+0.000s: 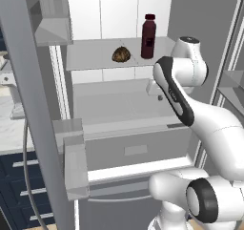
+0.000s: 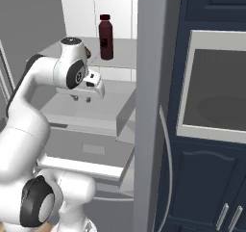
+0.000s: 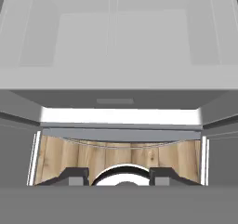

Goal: Move the bread and juice from the top shelf to the second highest shelf to make space. Then, place the pitcher from the counter on the cleared top shelf.

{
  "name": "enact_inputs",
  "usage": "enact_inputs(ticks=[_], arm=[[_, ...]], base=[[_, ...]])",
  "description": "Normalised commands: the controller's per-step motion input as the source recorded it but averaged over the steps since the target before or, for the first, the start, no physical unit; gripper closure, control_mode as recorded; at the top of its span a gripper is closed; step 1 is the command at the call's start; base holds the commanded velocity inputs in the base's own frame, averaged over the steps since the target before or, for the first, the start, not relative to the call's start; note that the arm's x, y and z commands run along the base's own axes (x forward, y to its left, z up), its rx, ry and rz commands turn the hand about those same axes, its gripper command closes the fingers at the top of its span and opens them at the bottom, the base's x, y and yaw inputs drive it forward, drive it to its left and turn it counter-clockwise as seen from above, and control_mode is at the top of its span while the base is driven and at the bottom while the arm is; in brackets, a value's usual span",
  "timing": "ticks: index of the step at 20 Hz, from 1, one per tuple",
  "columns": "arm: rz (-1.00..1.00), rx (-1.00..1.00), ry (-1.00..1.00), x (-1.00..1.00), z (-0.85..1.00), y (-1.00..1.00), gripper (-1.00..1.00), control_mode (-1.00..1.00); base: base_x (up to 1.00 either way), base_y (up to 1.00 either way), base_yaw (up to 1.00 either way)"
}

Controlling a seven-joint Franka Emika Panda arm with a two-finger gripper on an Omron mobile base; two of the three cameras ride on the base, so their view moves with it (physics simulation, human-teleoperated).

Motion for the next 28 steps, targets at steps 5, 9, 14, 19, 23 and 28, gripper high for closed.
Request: enact_inputs(ticks=[5,9,14,19,23,28], arm=[[0.00,-0.01,-0.11,-0.01,-0.01,0.15,-1.00,-1.00],[0.00,0.00,-0.31,-0.02,0.00,0.41,-1.00,-1.00],[0.00,0.00,-0.27,0.00,0.03,0.52,-1.00,-1.00],[0.00,0.01,-0.24,0.00,0.20,0.39,-1.00,-1.00],[0.00,0.05,-0.19,0.00,0.49,0.25,-1.00,-1.00],[0.00,0.15,-0.10,0.00,0.74,0.14,-1.00,-1.00]], base=[[0.00,0.00,0.00],[0.00,0.00,0.00],[0.00,0.00,0.00],[0.00,0.00,0.00],[0.00,0.00,0.00],[0.00,0.00,0.00]])
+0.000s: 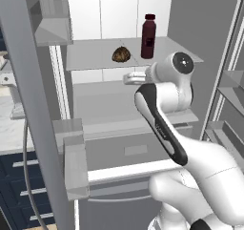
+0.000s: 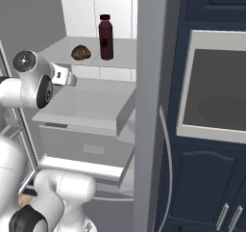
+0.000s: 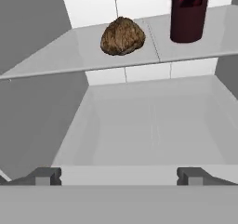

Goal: Move the bread and juice from the top shelf to the second highest shelf to make space. Then, place the pitcher from the counter on the cleared top shelf.

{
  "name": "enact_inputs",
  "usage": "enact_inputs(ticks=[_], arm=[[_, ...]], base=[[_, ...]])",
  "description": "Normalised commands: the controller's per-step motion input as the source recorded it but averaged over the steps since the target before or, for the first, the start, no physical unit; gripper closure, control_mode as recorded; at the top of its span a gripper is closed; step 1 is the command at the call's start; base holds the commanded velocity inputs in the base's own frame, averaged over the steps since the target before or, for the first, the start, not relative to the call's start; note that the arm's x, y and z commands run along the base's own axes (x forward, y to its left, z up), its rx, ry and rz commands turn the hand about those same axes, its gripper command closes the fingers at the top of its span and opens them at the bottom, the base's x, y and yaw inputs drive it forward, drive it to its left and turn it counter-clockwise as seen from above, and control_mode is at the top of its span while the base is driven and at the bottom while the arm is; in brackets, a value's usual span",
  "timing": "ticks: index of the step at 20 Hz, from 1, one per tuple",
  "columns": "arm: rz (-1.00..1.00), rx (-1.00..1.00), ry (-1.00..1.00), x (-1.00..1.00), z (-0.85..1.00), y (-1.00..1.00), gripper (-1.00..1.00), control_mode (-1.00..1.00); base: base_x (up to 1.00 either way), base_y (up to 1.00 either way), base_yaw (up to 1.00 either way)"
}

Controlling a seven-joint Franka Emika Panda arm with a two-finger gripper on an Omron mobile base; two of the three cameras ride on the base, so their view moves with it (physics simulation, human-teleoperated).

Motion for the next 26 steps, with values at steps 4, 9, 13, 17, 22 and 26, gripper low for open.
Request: enact_inputs(ticks=[4,9,13,17,22,26], arm=[[0.00,0.15,-0.01,0.11,0.58,0.02,-1.00,-1.00],[0.00,0.05,0.00,0.25,0.27,0.00,-1.00,-1.00],[-0.02,0.00,0.00,0.29,0.00,0.00,-1.00,-1.00],[-0.02,0.00,0.00,0.35,0.00,0.00,-1.00,-1.00],[-0.01,0.00,0.00,0.41,0.00,0.00,-1.00,-1.00],[-0.02,0.00,0.00,0.47,0.00,0.00,-1.00,-1.00]], base=[[0.00,0.00,0.00],[0.00,0.00,0.00],[0.00,0.00,0.00],[0.00,0.00,0.00],[0.00,0.00,0.00],[0.00,0.00,0.00]])
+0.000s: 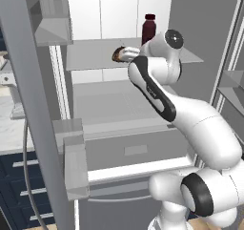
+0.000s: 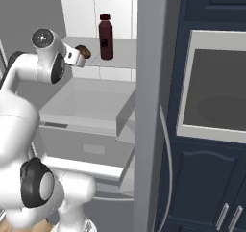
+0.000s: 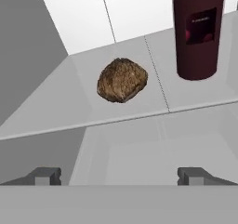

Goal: Move the bread and juice from the top shelf to the second highest shelf to make space. Then, place the pitcher from the counter on the cleared top shelf.

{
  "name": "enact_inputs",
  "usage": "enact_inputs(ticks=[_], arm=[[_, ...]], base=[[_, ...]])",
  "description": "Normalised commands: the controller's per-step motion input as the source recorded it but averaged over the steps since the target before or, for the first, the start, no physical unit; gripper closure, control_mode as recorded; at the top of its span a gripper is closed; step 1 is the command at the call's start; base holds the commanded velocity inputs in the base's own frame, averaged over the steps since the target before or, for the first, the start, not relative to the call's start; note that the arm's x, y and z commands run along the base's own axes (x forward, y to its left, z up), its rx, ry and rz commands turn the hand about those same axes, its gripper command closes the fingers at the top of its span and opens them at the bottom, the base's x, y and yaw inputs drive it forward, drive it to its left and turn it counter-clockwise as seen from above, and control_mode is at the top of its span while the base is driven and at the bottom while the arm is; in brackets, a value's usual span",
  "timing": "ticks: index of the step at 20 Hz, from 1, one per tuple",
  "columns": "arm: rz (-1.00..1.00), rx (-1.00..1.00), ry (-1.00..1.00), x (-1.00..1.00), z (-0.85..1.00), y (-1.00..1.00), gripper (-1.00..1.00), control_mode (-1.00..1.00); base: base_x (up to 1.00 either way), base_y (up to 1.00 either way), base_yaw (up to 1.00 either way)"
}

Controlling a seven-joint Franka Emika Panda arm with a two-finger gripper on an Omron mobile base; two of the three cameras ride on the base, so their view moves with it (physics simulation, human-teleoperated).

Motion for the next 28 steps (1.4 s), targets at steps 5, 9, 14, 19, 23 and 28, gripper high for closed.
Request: enact_inputs(ticks=[5,9,14,19,23,28], arm=[[-0.03,0.00,0.01,0.52,0.00,0.02,-1.00,-1.00],[-0.04,-0.01,0.04,0.56,0.00,0.14,-1.00,-1.00],[-0.05,-0.03,0.09,0.54,0.00,0.15,-1.00,-1.00],[-0.05,-0.02,0.09,0.49,-0.01,0.07,-1.00,-1.00],[-0.04,-0.01,0.09,0.45,-0.06,0.00,-1.00,-1.00],[-0.04,-0.01,0.10,0.40,-0.20,0.00,-1.00,-1.00]], base=[[0.00,0.00,0.00],[0.00,0.00,0.00],[0.00,0.00,0.00],[0.00,0.00,0.00],[0.00,0.00,0.00],[0.00,0.00,0.00]])
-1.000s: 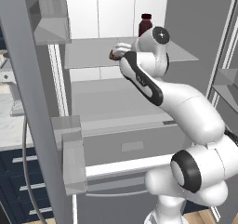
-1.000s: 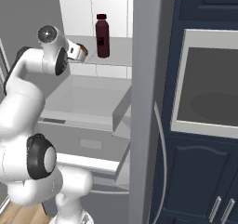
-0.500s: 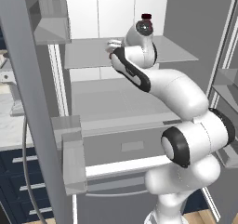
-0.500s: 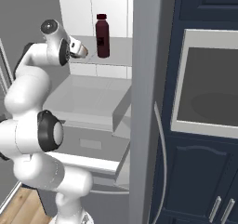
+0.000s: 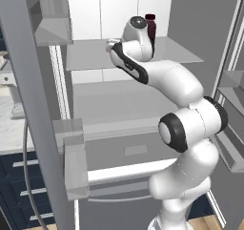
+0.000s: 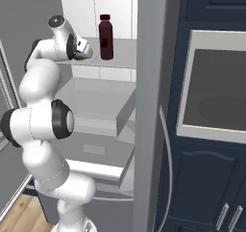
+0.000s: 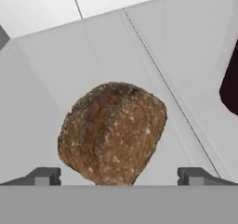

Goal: Move the bread and juice from the top shelf to the second highest shelf to make space. Then, place the pitcher from the counter on the cleared top shelf.

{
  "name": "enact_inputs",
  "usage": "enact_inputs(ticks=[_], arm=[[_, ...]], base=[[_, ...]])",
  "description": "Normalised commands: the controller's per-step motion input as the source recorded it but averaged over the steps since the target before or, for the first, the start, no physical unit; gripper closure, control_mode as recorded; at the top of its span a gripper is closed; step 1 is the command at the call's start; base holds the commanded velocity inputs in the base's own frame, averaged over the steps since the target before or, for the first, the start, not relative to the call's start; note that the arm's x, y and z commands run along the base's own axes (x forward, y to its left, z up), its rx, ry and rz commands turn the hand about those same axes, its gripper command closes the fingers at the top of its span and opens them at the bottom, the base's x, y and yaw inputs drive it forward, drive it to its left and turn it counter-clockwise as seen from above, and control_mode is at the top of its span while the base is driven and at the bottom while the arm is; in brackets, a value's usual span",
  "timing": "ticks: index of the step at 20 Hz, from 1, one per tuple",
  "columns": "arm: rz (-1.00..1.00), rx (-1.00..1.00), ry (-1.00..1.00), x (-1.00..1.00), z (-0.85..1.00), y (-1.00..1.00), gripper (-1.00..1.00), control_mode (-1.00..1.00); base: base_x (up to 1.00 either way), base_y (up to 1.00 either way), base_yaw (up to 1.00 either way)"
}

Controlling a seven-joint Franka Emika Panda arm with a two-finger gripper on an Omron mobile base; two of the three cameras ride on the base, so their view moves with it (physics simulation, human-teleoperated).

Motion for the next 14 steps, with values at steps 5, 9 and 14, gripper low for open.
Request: enact_inputs(ticks=[5,9,14], arm=[[-0.04,-0.02,0.11,0.39,-0.26,0.00,-1.00,-1.00],[-0.03,-0.03,0.09,0.39,-0.22,0.07,-1.00,-1.00],[-0.03,-0.04,0.07,0.33,-0.24,0.14,1.00,-1.00]], base=[[0.00,0.00,0.00],[0.00,0.00,0.00],[0.00,0.00,0.00]])
